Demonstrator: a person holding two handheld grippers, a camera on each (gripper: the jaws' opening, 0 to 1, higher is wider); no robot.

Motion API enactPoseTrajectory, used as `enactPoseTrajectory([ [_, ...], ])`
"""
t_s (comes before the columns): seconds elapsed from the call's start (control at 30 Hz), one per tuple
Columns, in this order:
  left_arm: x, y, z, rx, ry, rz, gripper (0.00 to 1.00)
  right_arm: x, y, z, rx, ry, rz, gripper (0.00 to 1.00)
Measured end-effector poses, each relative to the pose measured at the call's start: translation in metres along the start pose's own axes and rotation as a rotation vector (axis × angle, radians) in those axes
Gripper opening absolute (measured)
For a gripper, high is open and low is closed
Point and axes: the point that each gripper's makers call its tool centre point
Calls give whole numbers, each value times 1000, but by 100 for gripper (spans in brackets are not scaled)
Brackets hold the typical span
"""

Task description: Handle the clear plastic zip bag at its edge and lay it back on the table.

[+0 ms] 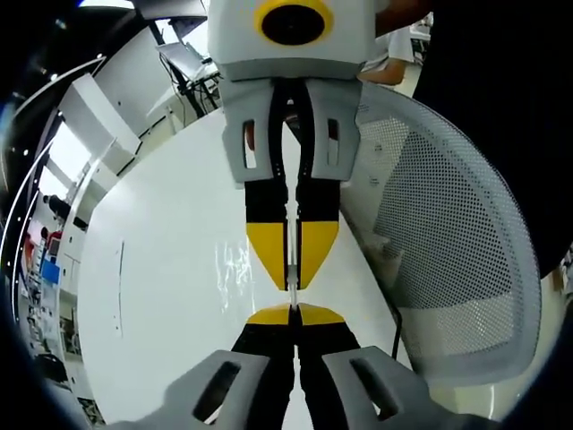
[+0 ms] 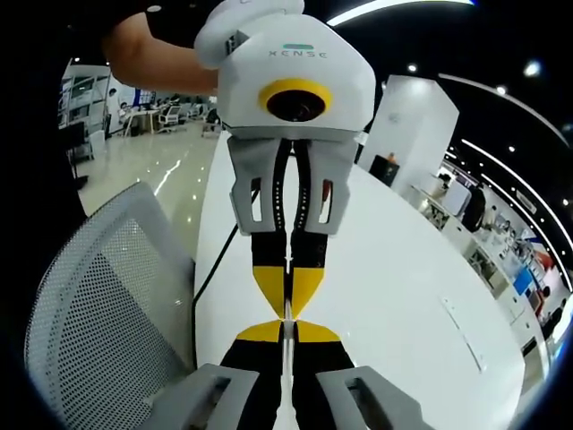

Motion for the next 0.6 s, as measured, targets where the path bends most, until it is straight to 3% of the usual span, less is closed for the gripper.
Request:
enactPoseTrajectory([
  [0.6, -3, 0, -1, -7, -10, 1, 0, -2, 0, -1, -2, -4, 4, 0],
])
Point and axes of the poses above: the point that each gripper's makers call its tool centre point, and the gripper's own axes: z roughly forward along the fingers, y roughly to its right, x roughly out of its top, and after that the axes turned 10 degrees about x, right-handed
